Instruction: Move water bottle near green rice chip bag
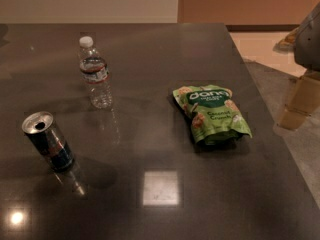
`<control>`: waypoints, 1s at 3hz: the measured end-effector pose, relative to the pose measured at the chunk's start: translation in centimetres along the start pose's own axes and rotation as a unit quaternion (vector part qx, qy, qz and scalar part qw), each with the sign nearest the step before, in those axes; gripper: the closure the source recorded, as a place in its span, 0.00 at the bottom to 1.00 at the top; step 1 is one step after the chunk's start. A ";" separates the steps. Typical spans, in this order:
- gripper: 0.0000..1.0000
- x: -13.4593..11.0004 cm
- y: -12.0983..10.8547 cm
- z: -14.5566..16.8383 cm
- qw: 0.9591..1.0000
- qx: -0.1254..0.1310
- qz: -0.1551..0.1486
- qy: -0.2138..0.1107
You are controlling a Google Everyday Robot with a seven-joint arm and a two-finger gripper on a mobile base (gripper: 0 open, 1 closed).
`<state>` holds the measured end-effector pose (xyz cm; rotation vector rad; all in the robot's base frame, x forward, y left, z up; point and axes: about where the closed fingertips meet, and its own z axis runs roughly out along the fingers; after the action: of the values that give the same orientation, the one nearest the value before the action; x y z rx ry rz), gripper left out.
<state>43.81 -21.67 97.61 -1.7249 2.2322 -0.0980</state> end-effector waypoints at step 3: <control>0.00 -5.4 -2.5 1.9 0.996 -0.022 -0.014 -0.080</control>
Offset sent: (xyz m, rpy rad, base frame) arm 0.0327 0.0378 0.0014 0.1606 0.0222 0.0784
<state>47.91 -16.98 97.51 -1.7224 2.1102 0.0803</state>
